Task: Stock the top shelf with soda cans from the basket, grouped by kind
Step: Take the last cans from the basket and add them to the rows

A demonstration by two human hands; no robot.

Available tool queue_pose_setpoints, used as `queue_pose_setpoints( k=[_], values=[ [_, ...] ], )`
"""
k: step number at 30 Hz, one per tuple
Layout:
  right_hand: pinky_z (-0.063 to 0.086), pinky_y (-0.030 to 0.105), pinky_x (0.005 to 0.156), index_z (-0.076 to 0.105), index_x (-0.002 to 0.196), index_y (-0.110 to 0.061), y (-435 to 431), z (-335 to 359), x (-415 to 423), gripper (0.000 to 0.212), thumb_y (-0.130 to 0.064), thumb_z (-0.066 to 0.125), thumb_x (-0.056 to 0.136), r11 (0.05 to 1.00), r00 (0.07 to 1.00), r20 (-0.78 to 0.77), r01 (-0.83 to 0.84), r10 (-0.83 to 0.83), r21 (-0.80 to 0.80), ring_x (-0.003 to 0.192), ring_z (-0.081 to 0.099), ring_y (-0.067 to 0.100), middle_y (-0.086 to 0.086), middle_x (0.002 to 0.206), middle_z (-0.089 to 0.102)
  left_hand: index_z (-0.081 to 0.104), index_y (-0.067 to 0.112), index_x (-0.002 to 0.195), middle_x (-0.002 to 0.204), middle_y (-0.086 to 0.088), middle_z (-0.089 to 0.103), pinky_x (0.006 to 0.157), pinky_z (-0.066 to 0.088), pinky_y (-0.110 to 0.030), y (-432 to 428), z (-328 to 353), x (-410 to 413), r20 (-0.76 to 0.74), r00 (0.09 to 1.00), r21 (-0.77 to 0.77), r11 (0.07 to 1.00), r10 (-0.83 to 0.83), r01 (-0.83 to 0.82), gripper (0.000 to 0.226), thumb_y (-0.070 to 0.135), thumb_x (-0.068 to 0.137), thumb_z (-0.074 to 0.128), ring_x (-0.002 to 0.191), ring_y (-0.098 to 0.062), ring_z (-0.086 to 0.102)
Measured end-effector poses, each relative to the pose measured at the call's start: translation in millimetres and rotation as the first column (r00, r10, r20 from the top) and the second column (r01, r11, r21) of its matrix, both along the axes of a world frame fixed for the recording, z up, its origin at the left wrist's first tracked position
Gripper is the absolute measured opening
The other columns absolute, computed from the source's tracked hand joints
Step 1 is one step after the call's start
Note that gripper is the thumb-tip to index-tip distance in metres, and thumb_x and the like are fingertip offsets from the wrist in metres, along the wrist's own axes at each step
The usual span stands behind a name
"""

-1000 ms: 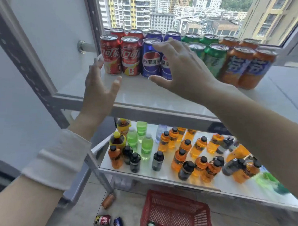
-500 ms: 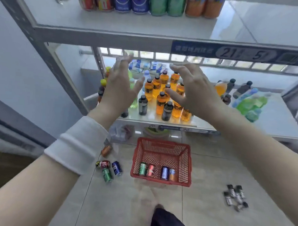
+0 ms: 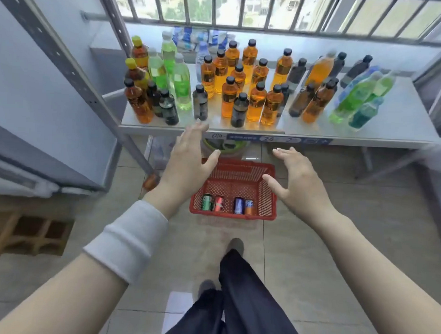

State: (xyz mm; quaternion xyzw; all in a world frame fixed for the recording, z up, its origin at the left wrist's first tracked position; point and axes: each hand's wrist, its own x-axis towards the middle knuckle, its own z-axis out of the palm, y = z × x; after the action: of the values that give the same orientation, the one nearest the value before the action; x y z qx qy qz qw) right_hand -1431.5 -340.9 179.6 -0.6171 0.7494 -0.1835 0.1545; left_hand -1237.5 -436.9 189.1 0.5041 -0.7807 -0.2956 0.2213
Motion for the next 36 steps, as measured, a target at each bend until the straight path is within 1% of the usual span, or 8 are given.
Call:
queue_pose_setpoints(
  k=[4,9,14,20,26,30,33,36],
  values=[
    [0.02,0.028,0.112,0.041,0.137,-0.01,4.1,-41.3,-23.4,0.058,-0.031,0.061,0.087,0.992,0.996,0.053,0.063,-0.069,0.106,0.139,0.027,0.021,0.005,0.141,0.044,0.029,0.013,0.142,0.152,-0.005,0.026,0.117,0.017,-0.04,-2.7,-37.2,-17.5,0.04,0.999,0.119,0.993,-0.033,0.028,0.058,0.023,0.091,0.055,0.142,-0.018,0.018],
    [0.027,0.028,0.108,0.041,0.137,-0.013,-18.2,-109.9,-54.6,0.057,-0.035,0.059,0.088,0.952,0.971,0.163,0.127,-0.177,0.277,0.135,0.033,0.018,0.002,0.139,0.045,0.031,0.014,0.142,0.148,-0.002,0.034,0.115,0.021,-0.029,-17.1,-107.7,-48.3,0.099,0.994,0.297,0.955,-0.041,0.009,0.057,0.022,0.091,0.055,0.139,-0.014,0.026],
    [0.031,0.026,0.104,0.038,0.139,-0.013,-39.0,-199.9,-78.3,0.061,-0.038,0.059,0.087,0.832,0.888,0.286,0.168,-0.361,0.528,0.131,0.039,0.016,0.004,0.14,0.043,0.034,0.015,0.14,0.143,-0.001,0.04,0.099,0.025,-0.017,-24.0,-194.3,-84.3,0.126,0.992,0.565,0.824,-0.032,-0.045,0.052,0.024,0.092,0.053,0.132,-0.013,0.036],
    [0.031,0.023,0.101,0.04,0.138,-0.01,-72.3,-354.4,-109.7,0.054,-0.031,0.055,0.091,0.671,0.759,0.3,0.233,-0.578,0.704,0.127,0.046,0.019,0.007,0.14,0.047,0.04,0.016,0.135,0.14,-0.001,0.043,0.098,0.029,-0.02,-36.5,-357.8,-107.9,0.185,0.983,0.749,0.647,0.003,-0.143,0.044,0.023,0.093,0.051,0.128,-0.014,0.041],
    [0.038,0.031,0.09,0.053,0.125,-0.002,-121.4,-569.4,-132.6,0.037,-0.024,0.047,0.095,0.602,0.852,0.182,0.181,-0.49,0.778,0.119,0.052,0.033,0.02,0.127,0.057,0.042,0.009,0.134,0.135,-0.009,0.051,0.1,0.034,-0.027,-70.6,-584.0,-158.0,0.258,0.961,0.792,0.591,-0.097,-0.153,0.042,0.02,0.094,0.049,0.124,-0.025,0.047],
    [0.036,0.03,0.085,0.05,0.126,-0.003,-141.5,-700.6,-139.7,0.04,-0.025,0.05,0.093,0.6,0.854,0.15,0.214,-0.498,0.771,0.117,0.051,0.034,0.021,0.127,0.056,0.052,-0.004,0.118,0.119,-0.022,0.059,0.091,0.039,-0.031,-90.2,-710.0,-188.4,0.232,0.973,0.794,0.581,-0.02,-0.177,0.031,0.013,0.092,0.052,0.113,-0.034,0.055],
    [0.035,0.032,0.096,0.044,0.131,0.0,-145.3,-761.3,-138.9,0.052,-0.036,0.048,0.093,0.536,0.836,0.091,0.259,-0.541,0.803,0.123,0.045,0.034,0.019,0.135,0.049,0.056,0.002,0.116,0.116,-0.015,0.062,0.081,0.039,-0.025,-94.4,-767.0,-200.0,0.226,0.974,0.794,0.577,0.012,-0.191,0.035,0.026,0.09,0.057,0.109,-0.029,0.057],
    [0.036,0.036,0.099,0.041,0.133,0.002,-142.1,-794.0,-140.6,0.069,-0.051,0.049,0.088,0.489,0.788,0.068,0.31,-0.612,0.815,0.124,0.043,0.036,0.019,0.135,0.048,0.064,0.008,0.108,0.105,-0.01,0.068,0.087,0.048,-0.034,-92.7,-803.1,-201.6,0.191,0.981,0.79,0.587,0.038,-0.177,0.053,0.049,0.074,0.069,0.101,-0.024,0.063]
  ],
)
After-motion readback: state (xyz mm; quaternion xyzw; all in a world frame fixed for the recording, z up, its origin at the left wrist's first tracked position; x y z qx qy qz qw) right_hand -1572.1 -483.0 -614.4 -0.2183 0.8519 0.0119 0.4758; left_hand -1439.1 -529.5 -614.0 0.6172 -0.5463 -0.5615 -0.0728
